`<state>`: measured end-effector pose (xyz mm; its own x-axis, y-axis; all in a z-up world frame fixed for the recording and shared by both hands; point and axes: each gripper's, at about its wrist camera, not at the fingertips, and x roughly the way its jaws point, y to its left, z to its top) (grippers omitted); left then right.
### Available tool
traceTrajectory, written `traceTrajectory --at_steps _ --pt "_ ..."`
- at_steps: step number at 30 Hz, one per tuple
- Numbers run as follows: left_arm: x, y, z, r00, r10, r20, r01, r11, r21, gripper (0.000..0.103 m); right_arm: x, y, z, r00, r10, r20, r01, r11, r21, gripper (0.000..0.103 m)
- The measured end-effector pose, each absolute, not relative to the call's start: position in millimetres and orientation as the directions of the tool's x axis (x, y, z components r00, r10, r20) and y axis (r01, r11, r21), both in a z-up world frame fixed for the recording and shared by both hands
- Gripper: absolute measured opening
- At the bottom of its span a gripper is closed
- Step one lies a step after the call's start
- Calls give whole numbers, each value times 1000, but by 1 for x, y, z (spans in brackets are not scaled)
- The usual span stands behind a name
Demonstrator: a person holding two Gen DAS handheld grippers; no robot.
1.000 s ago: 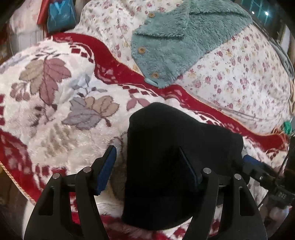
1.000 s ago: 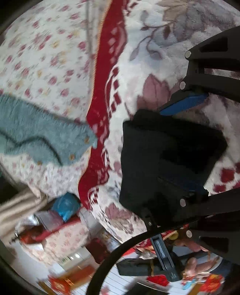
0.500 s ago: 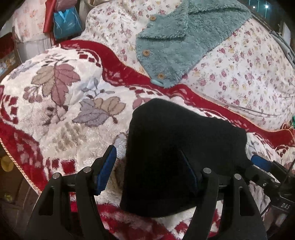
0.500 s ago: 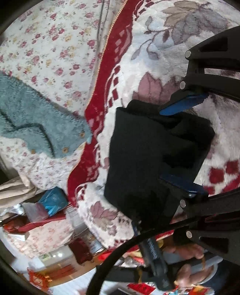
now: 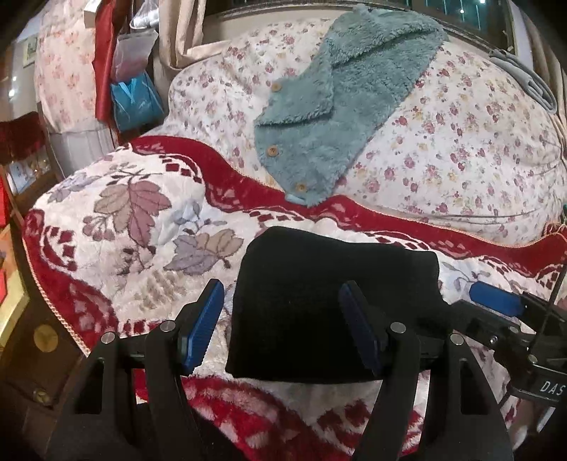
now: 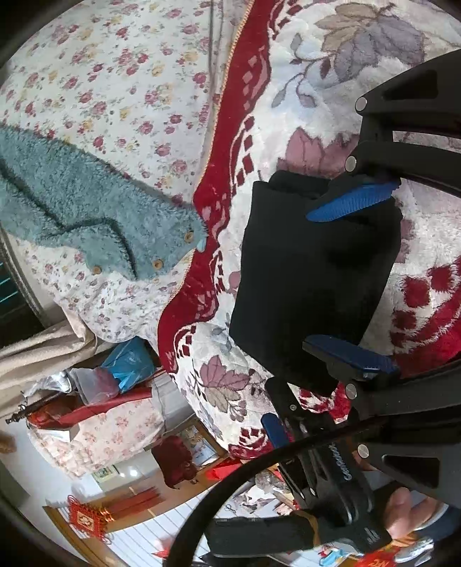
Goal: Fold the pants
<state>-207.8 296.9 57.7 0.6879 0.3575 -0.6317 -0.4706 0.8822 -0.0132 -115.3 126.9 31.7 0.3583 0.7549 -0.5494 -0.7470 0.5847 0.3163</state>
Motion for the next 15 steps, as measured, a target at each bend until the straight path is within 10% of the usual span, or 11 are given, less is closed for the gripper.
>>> traceTrajectory --at_steps 15 --pt "-233 293 78 712 384 -587 -506 861 -50 69 -130 133 46 356 780 -515 -773 555 306 64"
